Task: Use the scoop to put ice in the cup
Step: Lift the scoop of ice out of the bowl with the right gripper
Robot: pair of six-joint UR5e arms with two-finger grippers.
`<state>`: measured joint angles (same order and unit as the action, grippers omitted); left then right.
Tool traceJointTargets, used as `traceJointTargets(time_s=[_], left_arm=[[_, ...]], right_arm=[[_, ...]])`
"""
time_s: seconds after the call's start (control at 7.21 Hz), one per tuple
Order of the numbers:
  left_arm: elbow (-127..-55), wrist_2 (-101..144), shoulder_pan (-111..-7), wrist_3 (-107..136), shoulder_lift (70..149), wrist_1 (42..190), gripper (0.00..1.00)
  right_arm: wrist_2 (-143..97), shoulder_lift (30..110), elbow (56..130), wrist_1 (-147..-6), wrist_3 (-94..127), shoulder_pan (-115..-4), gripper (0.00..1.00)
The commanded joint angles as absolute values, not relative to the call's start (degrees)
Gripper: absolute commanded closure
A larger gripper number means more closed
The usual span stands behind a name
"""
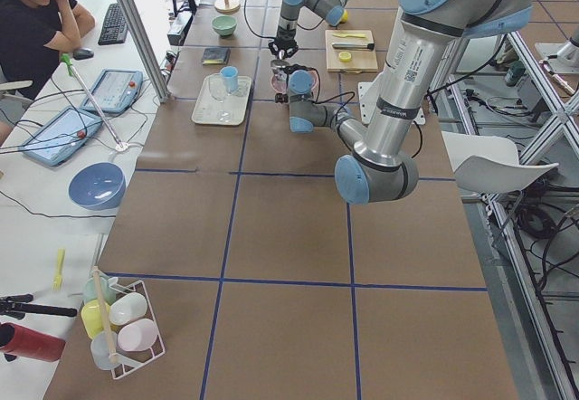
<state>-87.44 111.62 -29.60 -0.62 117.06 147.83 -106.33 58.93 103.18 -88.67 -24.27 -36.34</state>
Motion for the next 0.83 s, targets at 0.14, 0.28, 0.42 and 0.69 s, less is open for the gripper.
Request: traceJointTargets(time_s=[0.14, 0.28, 0.42, 0.69], left_arm=[[-87.4, 111.3, -30.1, -0.4, 116.5, 147.0, 0.00], [-87.5, 111.3, -31.4, -0.4, 116.3, 146.0, 0.00], [-87.9, 111.2, -32.9, -0.3, 116.1, 141.9, 0.00], [-90.2, 111.2, -37.0, 0.1, 115.9, 136.8, 0.00]], right_arm=[[-107.3, 58.5, 107.0, -94.6, -23.9, -38.4, 1.00], [-107.2, 57.9, 108.5, -98.1, -20.4, -38.5, 1.00], [-107.4, 57.8, 109.8, -101.5, -15.9, -38.8, 1.00], [-107.5, 56.1, 112.3, -110.9, -13.0, -41.0, 1.00]])
